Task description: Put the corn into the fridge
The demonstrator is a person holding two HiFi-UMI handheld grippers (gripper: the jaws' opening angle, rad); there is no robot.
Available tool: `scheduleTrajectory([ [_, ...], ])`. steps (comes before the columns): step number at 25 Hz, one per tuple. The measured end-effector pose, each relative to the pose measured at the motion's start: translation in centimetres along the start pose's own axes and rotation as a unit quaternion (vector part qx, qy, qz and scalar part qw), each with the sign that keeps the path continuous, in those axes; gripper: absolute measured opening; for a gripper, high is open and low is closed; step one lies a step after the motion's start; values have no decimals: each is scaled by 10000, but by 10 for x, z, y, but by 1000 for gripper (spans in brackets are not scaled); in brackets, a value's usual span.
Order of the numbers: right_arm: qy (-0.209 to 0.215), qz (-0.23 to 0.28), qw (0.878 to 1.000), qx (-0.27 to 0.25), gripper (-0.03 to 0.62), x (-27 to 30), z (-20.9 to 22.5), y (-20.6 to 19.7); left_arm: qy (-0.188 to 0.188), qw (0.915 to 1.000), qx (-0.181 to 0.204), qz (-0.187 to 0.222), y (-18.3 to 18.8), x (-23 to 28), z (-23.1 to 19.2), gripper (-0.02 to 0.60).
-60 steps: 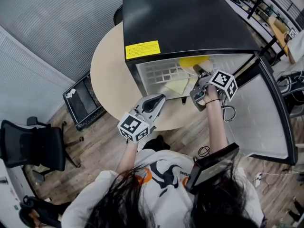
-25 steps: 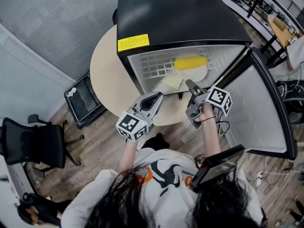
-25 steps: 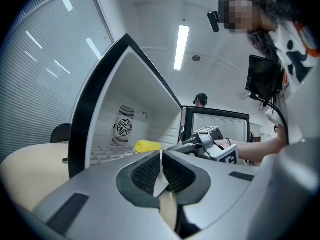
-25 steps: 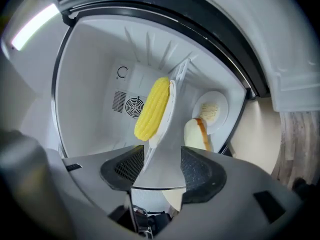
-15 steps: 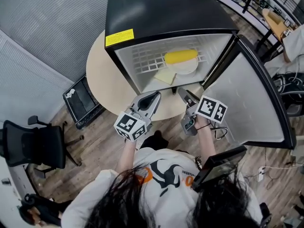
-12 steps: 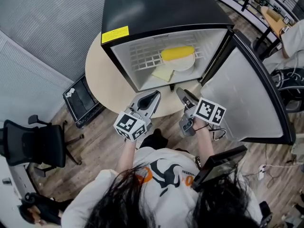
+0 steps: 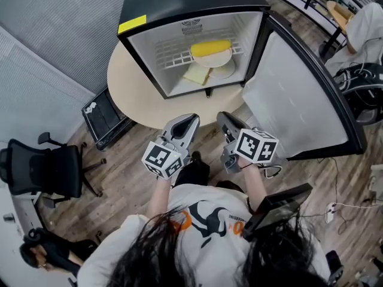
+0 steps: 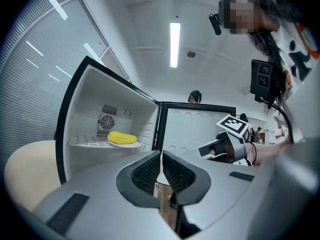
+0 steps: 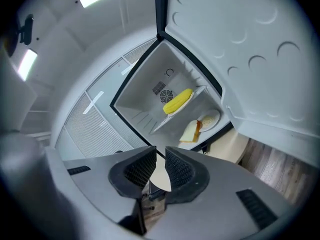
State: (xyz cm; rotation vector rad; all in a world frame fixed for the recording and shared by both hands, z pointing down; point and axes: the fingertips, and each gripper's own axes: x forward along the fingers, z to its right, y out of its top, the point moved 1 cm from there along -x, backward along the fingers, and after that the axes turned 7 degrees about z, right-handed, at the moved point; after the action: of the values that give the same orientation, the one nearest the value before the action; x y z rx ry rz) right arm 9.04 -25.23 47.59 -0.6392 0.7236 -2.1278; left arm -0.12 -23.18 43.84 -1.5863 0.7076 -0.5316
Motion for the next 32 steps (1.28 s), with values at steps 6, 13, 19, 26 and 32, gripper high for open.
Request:
scheduleTrajectory([
  [6, 165, -57, 9997, -149, 55, -46, -10, -21, 255, 9995, -30, -160, -17, -33, 44, 12],
  [13, 324, -257, 9990, -156, 51, -83, -24, -49, 377, 9988, -88, -286, -25, -59, 85, 12],
  [19, 351, -193, 9987, -310, 48, -100, -38, -56, 373, 9992, -51, -134, -17, -75, 97, 12],
  [26, 316, -70, 9985, -444, 44, -103, -59, -70, 284, 9996, -39, -56, -10, -102, 102, 12],
  [32, 330, -119, 9981, -501, 43, -109, -95, -111, 274, 9996, -85, -72, -10, -157, 104, 12],
])
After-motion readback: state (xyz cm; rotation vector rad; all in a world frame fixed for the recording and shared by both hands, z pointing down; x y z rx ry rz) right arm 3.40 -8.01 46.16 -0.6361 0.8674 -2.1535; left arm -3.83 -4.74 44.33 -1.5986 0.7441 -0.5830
